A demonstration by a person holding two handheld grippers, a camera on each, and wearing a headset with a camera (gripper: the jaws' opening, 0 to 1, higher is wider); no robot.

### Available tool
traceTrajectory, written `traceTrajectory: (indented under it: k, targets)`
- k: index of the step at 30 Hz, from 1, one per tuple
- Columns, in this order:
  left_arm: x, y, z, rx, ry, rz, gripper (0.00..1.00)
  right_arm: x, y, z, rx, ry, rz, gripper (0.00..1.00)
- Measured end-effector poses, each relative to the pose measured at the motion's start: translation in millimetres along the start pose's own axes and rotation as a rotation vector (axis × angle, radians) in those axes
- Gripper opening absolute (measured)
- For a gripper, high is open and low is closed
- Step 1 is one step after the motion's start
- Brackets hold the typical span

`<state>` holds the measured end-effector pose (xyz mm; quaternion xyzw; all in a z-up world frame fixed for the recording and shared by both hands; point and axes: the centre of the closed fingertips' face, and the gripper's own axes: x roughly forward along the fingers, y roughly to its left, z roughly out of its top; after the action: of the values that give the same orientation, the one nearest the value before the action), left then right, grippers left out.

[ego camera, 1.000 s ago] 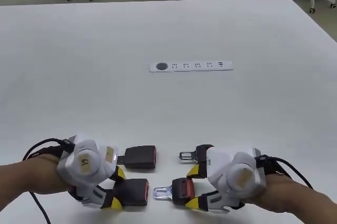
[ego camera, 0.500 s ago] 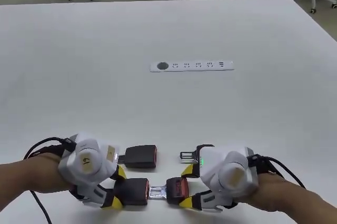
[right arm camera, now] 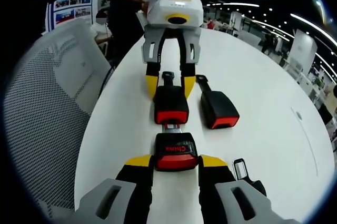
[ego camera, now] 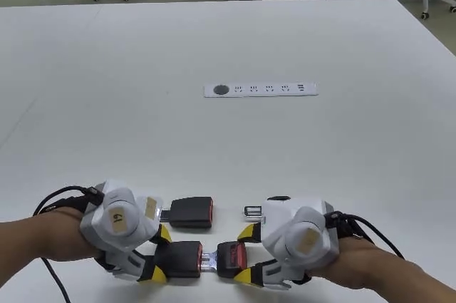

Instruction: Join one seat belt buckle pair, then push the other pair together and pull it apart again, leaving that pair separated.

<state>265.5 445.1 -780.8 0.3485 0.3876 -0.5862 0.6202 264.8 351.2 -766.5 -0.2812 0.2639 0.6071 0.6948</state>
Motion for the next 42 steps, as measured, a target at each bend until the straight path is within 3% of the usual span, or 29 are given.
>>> traceTrajectory:
  k: [15,23,42]
  targets:
    - [-1.3,-2.7,4.1,-0.005,-0.011,0.005,0.32,4.2,-0.5,-2.4,-0.008,0.017,0.006,0.28]
    - [0.2,1.0,-0.5,-0.004,-0.01,0.004,0.32,5.1,-1.4,-2.4,0.001,0.019,0.013,0.27]
    - [0.2,0.5,1.0,-0.014,-0.013,0.009,0.32,9.3,-0.1,3.4,0.018,0.035,0.027,0.26]
